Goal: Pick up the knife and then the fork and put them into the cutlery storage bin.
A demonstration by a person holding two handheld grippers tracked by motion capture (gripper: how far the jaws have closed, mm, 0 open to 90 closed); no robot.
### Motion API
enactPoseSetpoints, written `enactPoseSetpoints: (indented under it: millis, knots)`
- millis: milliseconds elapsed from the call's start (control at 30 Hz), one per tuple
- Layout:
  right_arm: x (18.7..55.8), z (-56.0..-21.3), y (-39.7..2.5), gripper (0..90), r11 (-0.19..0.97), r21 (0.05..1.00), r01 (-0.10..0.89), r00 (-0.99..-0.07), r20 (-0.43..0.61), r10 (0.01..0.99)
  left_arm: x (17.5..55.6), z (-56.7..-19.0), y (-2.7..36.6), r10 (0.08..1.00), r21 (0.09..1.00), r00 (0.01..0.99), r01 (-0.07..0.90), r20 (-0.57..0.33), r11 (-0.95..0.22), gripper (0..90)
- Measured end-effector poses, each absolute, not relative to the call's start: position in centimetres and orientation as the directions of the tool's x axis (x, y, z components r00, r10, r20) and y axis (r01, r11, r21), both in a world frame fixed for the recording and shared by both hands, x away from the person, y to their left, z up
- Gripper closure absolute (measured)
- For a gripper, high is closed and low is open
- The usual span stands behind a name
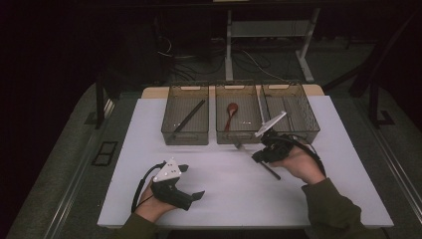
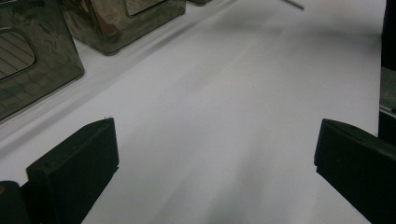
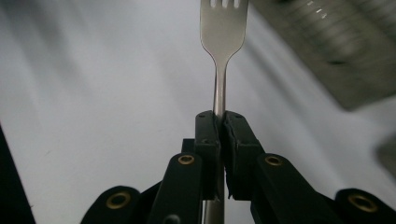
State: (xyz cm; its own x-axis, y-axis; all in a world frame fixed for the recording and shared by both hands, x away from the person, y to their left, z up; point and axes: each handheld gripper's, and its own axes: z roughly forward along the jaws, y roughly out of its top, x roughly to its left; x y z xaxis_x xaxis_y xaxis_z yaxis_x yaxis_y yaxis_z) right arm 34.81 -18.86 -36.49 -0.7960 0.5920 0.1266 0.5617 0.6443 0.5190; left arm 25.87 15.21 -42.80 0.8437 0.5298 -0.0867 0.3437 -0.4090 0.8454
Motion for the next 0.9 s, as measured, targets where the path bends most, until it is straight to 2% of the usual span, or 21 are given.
enactPoseSetpoints:
  millis: [267, 500, 700, 900]
  knots:
    - [37.5, -33.0, -23.8, 84.8, 0.516, 0.61, 0.601, -0.71, 0.111, 0.695, 25.9, -42.8, 15.2, 0.53, 0.845, 0.843, 0.344, -0.087, -0.409, 0.0]
    - [41.1, -30.9, -26.9, 84.8, 0.429, 0.653, 0.623, -0.614, 0.069, 0.786, 25.9, -42.8, 15.3, 0.528, 0.846, 0.844, 0.343, -0.088, -0.407, 0.0]
    - [44.7, -30.9, -28.6, 84.7, 0.392, 0.668, 0.633, -0.549, 0.03, 0.835, 26.0, -42.8, 15.4, 0.527, 0.846, 0.845, 0.344, -0.09, -0.407, 0.0]
    - [47.0, -32.9, -29.9, 84.7, 0.367, 0.649, 0.666, -0.489, 0.009, 0.872, 26.1, -42.9, 15.4, 0.523, 0.845, 0.848, 0.344, -0.092, -0.409, 0.0]
